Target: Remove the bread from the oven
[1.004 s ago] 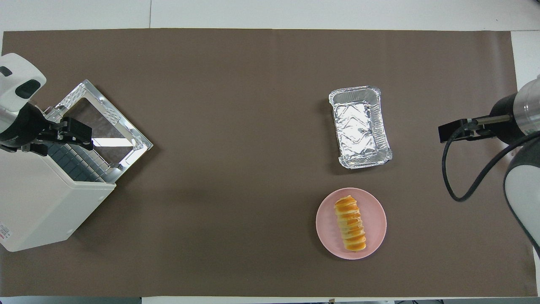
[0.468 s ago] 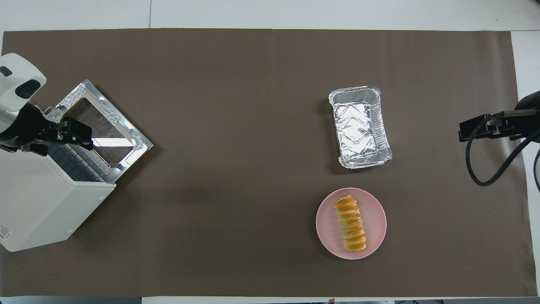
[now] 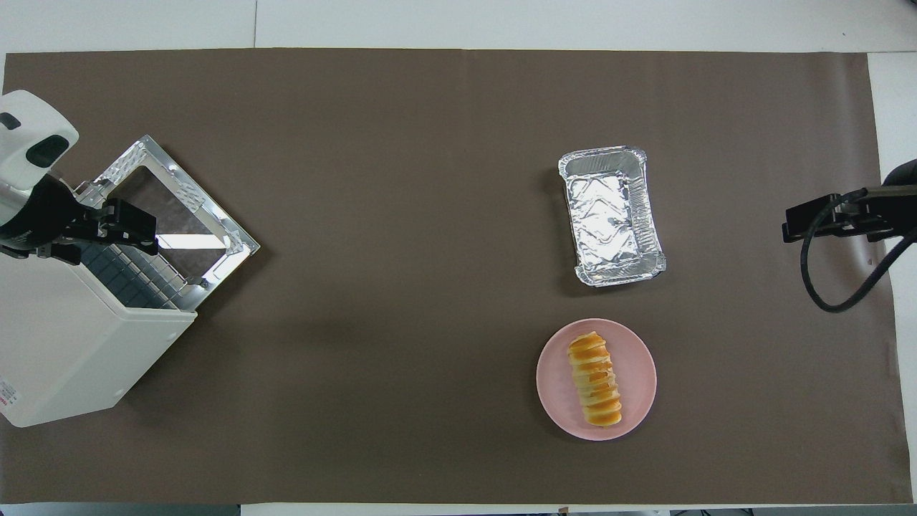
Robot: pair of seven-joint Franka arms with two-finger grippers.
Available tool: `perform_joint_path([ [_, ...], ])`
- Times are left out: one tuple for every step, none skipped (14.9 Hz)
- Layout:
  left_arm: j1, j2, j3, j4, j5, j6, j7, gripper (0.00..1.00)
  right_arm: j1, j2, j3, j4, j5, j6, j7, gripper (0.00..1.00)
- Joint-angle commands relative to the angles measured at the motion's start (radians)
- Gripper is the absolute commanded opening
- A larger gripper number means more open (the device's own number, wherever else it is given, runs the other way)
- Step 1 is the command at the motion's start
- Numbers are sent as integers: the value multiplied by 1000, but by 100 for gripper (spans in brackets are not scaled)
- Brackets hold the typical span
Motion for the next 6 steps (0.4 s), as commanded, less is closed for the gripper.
perform_joint_path([
  [3,-29,-2,-33,17,19,2,100,-20,3,11,16,22,-35,-6,100],
  [3,-29,-2,-33,18,19,2,100,-20,3,11,16,22,-41,-6,100],
  [3,-29,-2,-33,17,19,2,100,-20,3,11,16,22,-44,-6,100],
  [3,-29,-2,-33,18,19,2,100,-20,3,11,16,22,-46,-6,100],
  [3,-29,-2,-33,18,19,2,100,-20,3,11,16,22,-46,-6,100],
  [3,-29,-2,-33,18,19,2,100,-20,3,11,16,22,-46,-6,100],
])
